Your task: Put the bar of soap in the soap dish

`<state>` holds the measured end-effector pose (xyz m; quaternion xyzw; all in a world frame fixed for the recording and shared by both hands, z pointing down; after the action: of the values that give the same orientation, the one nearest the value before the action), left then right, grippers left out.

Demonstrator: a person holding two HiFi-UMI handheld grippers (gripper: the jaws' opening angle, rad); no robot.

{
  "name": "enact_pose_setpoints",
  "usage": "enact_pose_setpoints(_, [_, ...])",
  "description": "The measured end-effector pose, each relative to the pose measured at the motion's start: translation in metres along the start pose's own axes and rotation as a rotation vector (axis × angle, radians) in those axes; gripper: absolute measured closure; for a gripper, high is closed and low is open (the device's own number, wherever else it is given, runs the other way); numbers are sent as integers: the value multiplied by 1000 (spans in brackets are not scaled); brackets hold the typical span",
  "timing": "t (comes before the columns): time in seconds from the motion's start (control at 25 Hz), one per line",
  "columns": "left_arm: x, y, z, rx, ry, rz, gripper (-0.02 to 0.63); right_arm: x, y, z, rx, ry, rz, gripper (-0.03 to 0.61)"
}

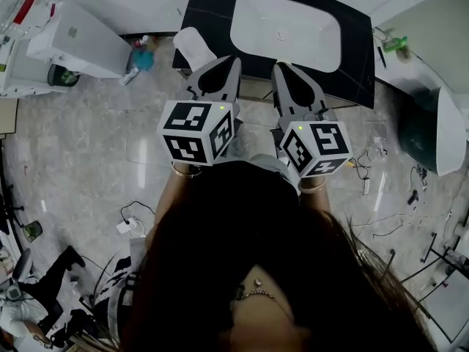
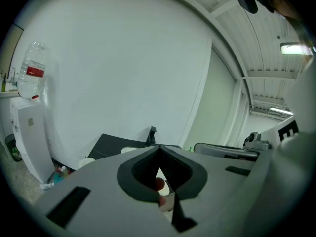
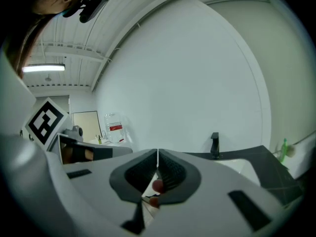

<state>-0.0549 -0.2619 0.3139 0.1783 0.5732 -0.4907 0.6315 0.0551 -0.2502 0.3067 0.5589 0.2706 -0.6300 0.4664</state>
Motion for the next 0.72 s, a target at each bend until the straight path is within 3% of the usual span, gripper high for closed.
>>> enact_pose_setpoints(0.24, [10,-23,17,-25,-23,-20,619,5,3,25,-41,-39,9,560])
enact_pose_setpoints(0.72, [11,-47,53,20,-56,-44,619,-14,70,67,-120,-129,55,560])
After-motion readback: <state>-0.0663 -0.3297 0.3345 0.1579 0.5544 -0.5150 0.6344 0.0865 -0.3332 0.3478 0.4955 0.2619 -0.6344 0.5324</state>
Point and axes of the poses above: the fingertips, and each gripper's own axes: z forward along the fingers, y to its right, x out of its top, the point moved 3 cm from there along -z, backward along the fingers, and after that the axes turned 4 degrees about -x, right-handed, at the moved point
